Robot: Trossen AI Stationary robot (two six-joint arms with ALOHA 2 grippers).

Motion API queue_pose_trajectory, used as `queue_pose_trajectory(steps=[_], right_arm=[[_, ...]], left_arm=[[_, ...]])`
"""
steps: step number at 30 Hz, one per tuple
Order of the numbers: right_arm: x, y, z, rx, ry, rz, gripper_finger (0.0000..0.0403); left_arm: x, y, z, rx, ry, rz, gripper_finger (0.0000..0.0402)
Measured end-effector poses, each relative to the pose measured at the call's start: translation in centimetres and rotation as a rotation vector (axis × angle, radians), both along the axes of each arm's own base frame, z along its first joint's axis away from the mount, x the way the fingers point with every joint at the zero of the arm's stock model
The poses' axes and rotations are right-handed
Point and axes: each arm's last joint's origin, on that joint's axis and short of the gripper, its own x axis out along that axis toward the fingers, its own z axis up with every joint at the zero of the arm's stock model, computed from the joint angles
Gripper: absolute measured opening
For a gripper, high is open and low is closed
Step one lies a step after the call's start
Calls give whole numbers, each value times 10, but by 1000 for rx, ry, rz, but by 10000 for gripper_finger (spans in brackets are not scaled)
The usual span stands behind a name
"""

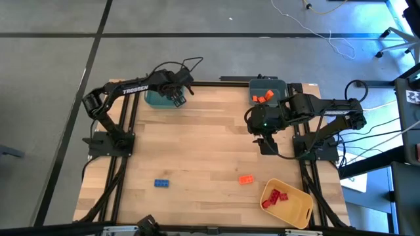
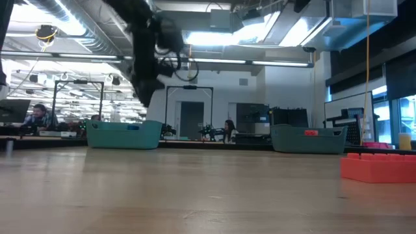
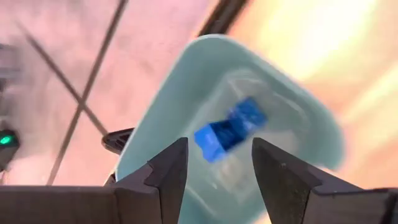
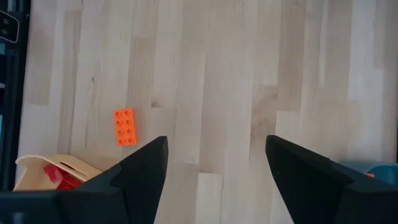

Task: Sort & place blocks by color
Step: Put the orange game piece into the dark blue bin

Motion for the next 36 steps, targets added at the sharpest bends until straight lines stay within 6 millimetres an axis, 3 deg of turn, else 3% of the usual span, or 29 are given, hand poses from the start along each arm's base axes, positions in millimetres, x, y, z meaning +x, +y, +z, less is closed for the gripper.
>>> queue_pose_trajectory(steps=[6,12,17,20,28,36], right_arm=[[-3,0,-1,-5,35,1,271],[-10,1,-4,5,109,18,271],[-10,8,-6,15,114,49,271],[-8,13,-22,37,165,75,271],[4,31,-79,117,190,156,271],[15,56,-117,228,70,211,271]], left_arm=[[14,-30,48,-228,-72,-163,170],[4,-86,90,-458,-216,-373,170],[-15,-135,123,-414,-363,-417,170],[-28,-159,138,-380,-439,-404,170],[-43,-198,151,-268,-516,-392,170],[-46,-206,149,-260,-477,-428,170]])
